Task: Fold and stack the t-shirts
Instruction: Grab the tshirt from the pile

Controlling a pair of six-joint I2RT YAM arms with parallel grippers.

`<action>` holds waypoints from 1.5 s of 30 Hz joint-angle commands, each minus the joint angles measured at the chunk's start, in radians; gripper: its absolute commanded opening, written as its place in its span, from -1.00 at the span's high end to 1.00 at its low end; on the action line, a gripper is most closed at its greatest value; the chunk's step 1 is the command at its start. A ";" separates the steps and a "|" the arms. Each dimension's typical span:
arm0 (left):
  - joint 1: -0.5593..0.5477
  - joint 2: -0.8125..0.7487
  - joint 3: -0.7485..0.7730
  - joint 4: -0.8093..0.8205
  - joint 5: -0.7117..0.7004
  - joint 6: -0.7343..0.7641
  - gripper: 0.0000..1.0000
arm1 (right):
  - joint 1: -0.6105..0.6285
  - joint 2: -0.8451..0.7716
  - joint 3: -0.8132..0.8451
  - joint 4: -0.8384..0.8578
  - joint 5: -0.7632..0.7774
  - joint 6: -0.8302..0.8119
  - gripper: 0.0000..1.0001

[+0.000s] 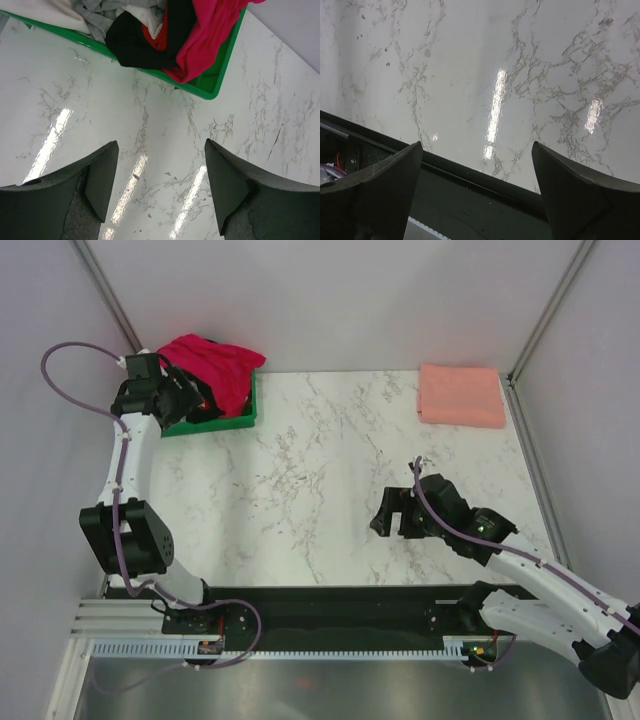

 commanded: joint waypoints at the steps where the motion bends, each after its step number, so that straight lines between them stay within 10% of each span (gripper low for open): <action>1: -0.007 -0.005 0.003 0.086 0.065 0.019 -0.56 | 0.003 -0.004 -0.021 -0.010 -0.009 0.025 -0.96; 23: -0.187 0.482 0.592 0.045 -0.164 0.019 -0.50 | 0.003 0.084 -0.398 0.437 0.027 0.032 -0.96; 45: -0.156 0.688 0.715 0.055 -0.315 0.031 -0.47 | 0.003 0.344 -0.413 0.603 -0.011 0.012 -0.96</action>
